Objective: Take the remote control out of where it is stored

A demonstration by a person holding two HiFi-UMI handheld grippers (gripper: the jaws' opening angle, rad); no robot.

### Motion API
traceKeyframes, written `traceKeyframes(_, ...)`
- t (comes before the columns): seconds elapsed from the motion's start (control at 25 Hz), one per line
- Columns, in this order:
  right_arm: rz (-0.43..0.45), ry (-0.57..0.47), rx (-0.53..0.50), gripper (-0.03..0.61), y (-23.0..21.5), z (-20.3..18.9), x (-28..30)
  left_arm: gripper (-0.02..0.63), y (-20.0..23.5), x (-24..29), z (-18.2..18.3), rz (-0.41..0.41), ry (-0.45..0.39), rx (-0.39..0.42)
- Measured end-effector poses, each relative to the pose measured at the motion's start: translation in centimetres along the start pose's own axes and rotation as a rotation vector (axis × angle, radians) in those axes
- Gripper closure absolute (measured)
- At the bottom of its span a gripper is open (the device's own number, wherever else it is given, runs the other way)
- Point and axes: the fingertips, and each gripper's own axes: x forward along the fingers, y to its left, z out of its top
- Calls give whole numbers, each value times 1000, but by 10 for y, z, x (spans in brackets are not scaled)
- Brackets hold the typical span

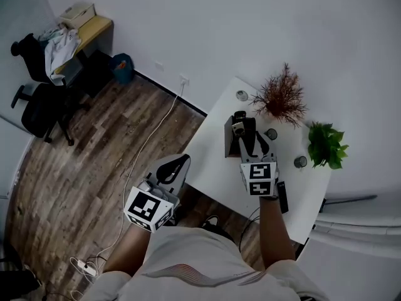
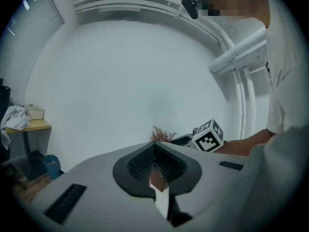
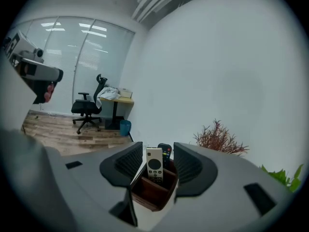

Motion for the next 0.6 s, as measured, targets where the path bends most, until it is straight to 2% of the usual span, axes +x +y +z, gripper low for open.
traceKeyframes(0.28, -34, 82, 10, 371, 9, -34, 64, 604, 40, -20, -17, 83, 31, -61)
traceKeyframes(0.6, -91, 123, 9, 373, 9, -54, 86, 605, 63, -27, -26, 121, 46, -81)
